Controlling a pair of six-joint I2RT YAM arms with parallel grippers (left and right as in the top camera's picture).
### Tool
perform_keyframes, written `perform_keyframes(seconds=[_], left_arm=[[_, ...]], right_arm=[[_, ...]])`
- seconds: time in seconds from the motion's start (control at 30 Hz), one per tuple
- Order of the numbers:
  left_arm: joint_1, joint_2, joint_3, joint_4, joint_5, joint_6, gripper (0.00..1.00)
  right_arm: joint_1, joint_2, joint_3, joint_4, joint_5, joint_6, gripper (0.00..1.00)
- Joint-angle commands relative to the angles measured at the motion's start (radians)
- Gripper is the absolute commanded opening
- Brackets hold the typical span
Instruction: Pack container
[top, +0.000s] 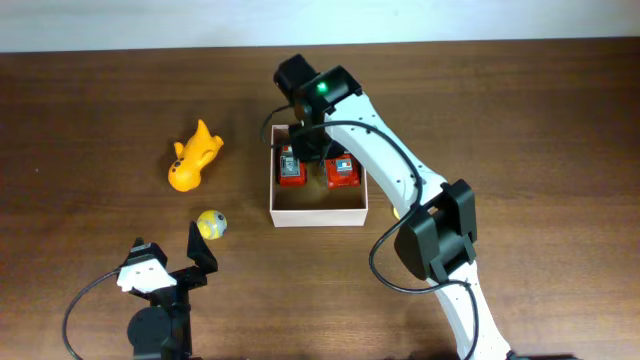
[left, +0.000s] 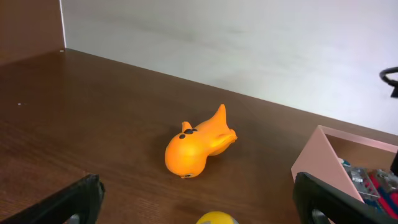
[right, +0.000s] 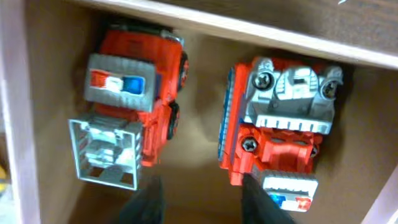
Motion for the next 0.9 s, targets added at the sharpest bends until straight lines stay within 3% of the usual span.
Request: perform_keyframes(seconds=[0.0, 0.17, 0.57, 0.87], left_arm=[[0.004, -0.005, -0.006, 0.003, 0.007, 0.020, 0.99], [0.004, -0.005, -0.006, 0.003, 0.007, 0.020, 0.99], [0.004, -0.005, -0.006, 0.003, 0.007, 0.020, 0.99], [0.004, -0.005, -0.006, 0.003, 0.007, 0.020, 0.99]], right_arm=[[0.002, -0.013, -0.012, 0.004, -0.002, -0.003, 0.23], [0.002, -0.013, -0.012, 0.016, -0.001, -0.003, 0.04], [0.002, -0.013, -0.185, 0.114, -0.003, -0.003, 0.04], [0.002, -0.013, -0.212, 0.196, -0.018, -0.027, 0.04]])
